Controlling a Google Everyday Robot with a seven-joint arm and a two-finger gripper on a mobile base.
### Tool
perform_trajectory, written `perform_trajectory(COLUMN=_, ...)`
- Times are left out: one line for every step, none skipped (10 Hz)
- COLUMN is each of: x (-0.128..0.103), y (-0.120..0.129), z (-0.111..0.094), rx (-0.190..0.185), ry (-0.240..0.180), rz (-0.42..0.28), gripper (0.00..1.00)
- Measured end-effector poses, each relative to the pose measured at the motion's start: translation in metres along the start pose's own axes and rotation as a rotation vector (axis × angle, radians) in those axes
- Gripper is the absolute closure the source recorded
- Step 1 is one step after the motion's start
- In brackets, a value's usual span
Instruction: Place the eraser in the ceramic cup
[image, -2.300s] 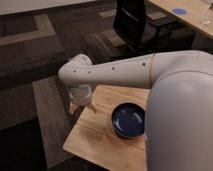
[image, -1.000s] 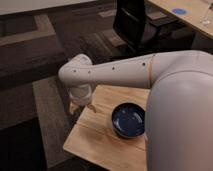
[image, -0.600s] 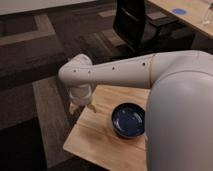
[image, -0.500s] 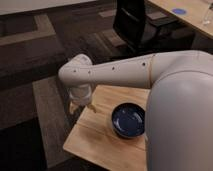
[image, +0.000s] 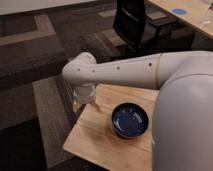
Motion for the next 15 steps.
perform_trajectory(x=-0.002, y=-0.013, z=-0.006, rx=-0.038, ry=-0.025, rz=-0.033, gripper=0.35)
perform_trajectory(x=0.005, y=-0.035, z=-0.007, rx=-0.039, ry=-0.034, rz=-0.118, gripper=0.35)
perform_trajectory(x=0.015, y=-0.052, z=-0.006, rx=-0.027, ry=-0.034, rz=-0.224, gripper=0.35)
perform_trajectory(x=0.029, y=-0.07, z=-0.007, rx=-0.018, ry=-0.038, rz=-0.366, gripper=0.35)
perform_trajectory(x=0.035, y=-0.08, z=-0.008, rx=-0.01, ry=-0.04, rz=-0.417, gripper=0.35)
perform_trajectory(x=0.043, y=-0.089, z=-0.008, rx=-0.004, ry=-0.042, rz=-0.494, gripper=0.35)
perform_trajectory(x=0.046, y=-0.095, z=-0.007, rx=-0.001, ry=-0.041, rz=-0.523, gripper=0.35)
perform_trajectory(x=0.046, y=-0.093, z=-0.007, rx=-0.001, ry=-0.042, rz=-0.526, gripper=0.35)
perform_trajectory(x=0.046, y=-0.093, z=-0.007, rx=0.0, ry=-0.042, rz=-0.526, gripper=0.35)
perform_trajectory(x=0.047, y=-0.098, z=-0.007, rx=0.016, ry=-0.036, rz=-0.533, gripper=0.35)
perform_trajectory(x=0.047, y=-0.109, z=-0.008, rx=0.038, ry=-0.028, rz=-0.532, gripper=0.35)
perform_trajectory(x=0.046, y=-0.145, z=-0.014, rx=0.087, ry=-0.026, rz=-0.528, gripper=0.35)
perform_trajectory(x=0.048, y=-0.16, z=-0.018, rx=0.087, ry=-0.025, rz=-0.528, gripper=0.35)
perform_trajectory(x=0.053, y=-0.182, z=-0.021, rx=0.084, ry=-0.022, rz=-0.522, gripper=0.35)
perform_trajectory(x=0.068, y=-0.203, z=-0.023, rx=0.061, ry=0.011, rz=-0.547, gripper=0.35)
